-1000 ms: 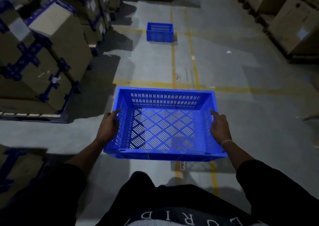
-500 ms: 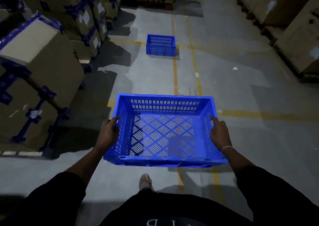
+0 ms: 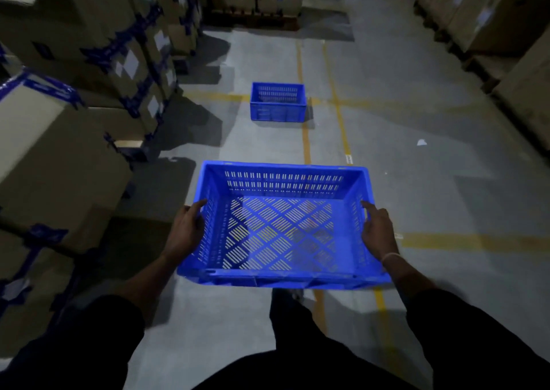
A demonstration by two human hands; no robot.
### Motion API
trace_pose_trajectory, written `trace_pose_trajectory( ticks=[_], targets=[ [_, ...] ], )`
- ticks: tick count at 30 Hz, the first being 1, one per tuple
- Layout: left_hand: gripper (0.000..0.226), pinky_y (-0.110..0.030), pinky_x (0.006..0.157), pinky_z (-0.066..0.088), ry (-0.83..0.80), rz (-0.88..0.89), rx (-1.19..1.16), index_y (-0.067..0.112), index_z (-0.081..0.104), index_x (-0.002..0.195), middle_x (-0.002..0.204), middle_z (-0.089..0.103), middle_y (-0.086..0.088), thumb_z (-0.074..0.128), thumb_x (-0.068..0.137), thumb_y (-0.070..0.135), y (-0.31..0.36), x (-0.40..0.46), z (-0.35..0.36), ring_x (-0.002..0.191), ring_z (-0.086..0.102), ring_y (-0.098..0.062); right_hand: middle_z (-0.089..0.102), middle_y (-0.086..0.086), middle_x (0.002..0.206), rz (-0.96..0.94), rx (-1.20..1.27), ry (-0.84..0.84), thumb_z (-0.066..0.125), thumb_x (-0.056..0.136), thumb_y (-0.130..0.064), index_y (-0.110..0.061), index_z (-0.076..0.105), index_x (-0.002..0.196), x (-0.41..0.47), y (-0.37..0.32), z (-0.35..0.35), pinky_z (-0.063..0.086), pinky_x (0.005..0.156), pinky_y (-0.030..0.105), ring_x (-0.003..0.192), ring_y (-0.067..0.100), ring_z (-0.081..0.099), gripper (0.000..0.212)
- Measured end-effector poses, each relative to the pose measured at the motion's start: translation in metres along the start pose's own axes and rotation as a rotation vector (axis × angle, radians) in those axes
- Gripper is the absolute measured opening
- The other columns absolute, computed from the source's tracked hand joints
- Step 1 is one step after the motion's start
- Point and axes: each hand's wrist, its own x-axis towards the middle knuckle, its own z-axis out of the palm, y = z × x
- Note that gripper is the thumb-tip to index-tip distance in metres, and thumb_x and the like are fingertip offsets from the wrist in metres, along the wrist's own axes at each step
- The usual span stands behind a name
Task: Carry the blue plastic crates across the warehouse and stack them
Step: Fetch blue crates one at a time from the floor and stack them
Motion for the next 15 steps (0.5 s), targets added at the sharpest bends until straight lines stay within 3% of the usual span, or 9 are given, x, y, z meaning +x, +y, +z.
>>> trace_pose_trajectory(
  ticks=[15],
  targets=[
    [0.055,-0.039,0.087,0.046,0.017,-0.050,0.015,0.020,0.050,0.146,0.113,0.060,-0.017,0.059,0.094,0.005,0.034,0.342,0.042,0.106,0.057,-0.031,0.049,0.024,0.103,-0.017,-0.011,-0.029,0.048,0.085,0.010,-0.011,0.052,0.138,0.359,-0.033,0.015,0.043,0.075,0.037,0.080,0.044,0.057,0.057]
  ],
)
